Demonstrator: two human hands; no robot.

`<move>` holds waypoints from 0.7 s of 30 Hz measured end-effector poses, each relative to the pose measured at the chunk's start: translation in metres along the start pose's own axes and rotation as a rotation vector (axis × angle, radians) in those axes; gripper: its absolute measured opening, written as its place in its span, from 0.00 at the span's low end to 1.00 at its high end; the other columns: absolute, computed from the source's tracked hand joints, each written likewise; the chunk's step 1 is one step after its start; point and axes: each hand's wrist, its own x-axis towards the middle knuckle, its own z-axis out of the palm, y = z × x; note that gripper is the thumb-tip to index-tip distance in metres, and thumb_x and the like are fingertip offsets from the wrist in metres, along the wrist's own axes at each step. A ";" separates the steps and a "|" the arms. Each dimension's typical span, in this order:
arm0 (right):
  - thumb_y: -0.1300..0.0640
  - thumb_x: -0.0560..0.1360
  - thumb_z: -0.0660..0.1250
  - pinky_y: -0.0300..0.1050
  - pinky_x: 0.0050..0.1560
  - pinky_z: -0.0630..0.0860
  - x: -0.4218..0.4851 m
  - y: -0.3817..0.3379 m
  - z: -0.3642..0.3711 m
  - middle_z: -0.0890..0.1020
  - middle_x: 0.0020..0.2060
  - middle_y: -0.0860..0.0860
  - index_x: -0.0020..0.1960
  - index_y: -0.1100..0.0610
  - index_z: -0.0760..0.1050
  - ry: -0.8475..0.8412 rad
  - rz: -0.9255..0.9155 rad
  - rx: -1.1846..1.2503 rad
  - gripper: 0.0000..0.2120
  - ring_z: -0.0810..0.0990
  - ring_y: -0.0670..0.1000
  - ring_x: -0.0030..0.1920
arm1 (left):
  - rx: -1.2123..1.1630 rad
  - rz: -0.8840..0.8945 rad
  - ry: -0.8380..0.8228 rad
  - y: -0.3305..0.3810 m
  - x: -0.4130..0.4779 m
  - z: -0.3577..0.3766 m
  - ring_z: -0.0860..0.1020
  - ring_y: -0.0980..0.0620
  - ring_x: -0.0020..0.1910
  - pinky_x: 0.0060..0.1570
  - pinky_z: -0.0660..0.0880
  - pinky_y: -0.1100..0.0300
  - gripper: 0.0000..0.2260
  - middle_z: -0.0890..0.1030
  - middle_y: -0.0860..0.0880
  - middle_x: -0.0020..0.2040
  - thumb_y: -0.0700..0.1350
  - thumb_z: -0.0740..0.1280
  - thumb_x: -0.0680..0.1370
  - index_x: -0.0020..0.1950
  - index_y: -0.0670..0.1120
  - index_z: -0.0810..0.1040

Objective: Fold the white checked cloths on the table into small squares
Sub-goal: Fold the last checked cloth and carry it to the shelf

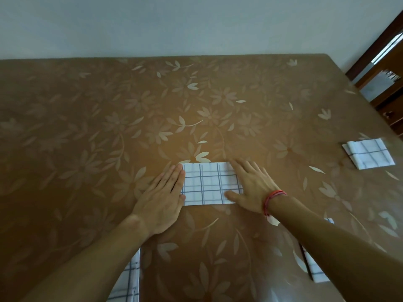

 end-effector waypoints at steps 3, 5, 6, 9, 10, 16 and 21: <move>0.40 0.65 0.70 0.47 0.61 0.68 0.019 -0.005 -0.014 0.70 0.61 0.47 0.71 0.45 0.58 0.024 0.043 0.016 0.39 0.68 0.51 0.60 | -0.020 -0.007 -0.007 0.000 0.001 0.000 0.48 0.49 0.79 0.76 0.55 0.49 0.29 0.51 0.45 0.80 0.54 0.42 0.81 0.79 0.41 0.52; 0.41 0.61 0.74 0.47 0.59 0.68 0.031 -0.005 -0.019 0.71 0.56 0.46 0.66 0.44 0.62 0.004 0.086 0.019 0.37 0.68 0.51 0.58 | -0.022 -0.004 -0.008 0.000 0.000 0.000 0.49 0.49 0.79 0.76 0.54 0.50 0.29 0.51 0.44 0.80 0.54 0.43 0.81 0.79 0.41 0.53; 0.41 0.60 0.75 0.47 0.58 0.68 0.035 -0.006 -0.021 0.71 0.56 0.46 0.65 0.44 0.64 -0.015 0.104 0.021 0.37 0.68 0.51 0.58 | -0.025 -0.002 -0.003 0.000 0.000 0.000 0.48 0.49 0.79 0.76 0.53 0.50 0.29 0.51 0.44 0.80 0.54 0.43 0.81 0.79 0.41 0.53; 0.42 0.59 0.74 0.47 0.57 0.68 0.045 -0.006 -0.021 0.74 0.57 0.46 0.64 0.45 0.66 -0.068 0.151 0.020 0.36 0.70 0.52 0.59 | -0.051 -0.001 -0.008 0.001 0.000 -0.001 0.45 0.50 0.79 0.76 0.49 0.52 0.30 0.48 0.45 0.80 0.55 0.40 0.81 0.79 0.41 0.50; 0.42 0.59 0.74 0.46 0.55 0.69 0.047 -0.007 -0.022 0.76 0.56 0.46 0.63 0.46 0.67 -0.086 0.168 0.022 0.35 0.72 0.53 0.57 | -0.064 -0.002 -0.011 0.001 0.000 -0.001 0.43 0.51 0.79 0.77 0.47 0.53 0.30 0.46 0.46 0.80 0.55 0.39 0.80 0.79 0.42 0.48; 0.42 0.59 0.75 0.45 0.43 0.77 0.058 -0.015 -0.030 0.77 0.38 0.46 0.53 0.49 0.70 -0.207 0.237 -0.010 0.27 0.78 0.52 0.43 | -0.063 -0.007 -0.014 0.000 -0.001 -0.003 0.43 0.50 0.78 0.76 0.44 0.54 0.30 0.46 0.45 0.80 0.55 0.39 0.80 0.79 0.41 0.48; 0.47 0.70 0.66 0.46 0.42 0.78 0.057 -0.012 -0.026 0.82 0.39 0.50 0.48 0.51 0.79 -0.156 0.239 0.240 0.11 0.80 0.53 0.42 | -0.155 -0.023 -0.020 0.001 0.001 -0.006 0.41 0.54 0.78 0.75 0.41 0.57 0.32 0.46 0.48 0.80 0.57 0.40 0.79 0.79 0.43 0.49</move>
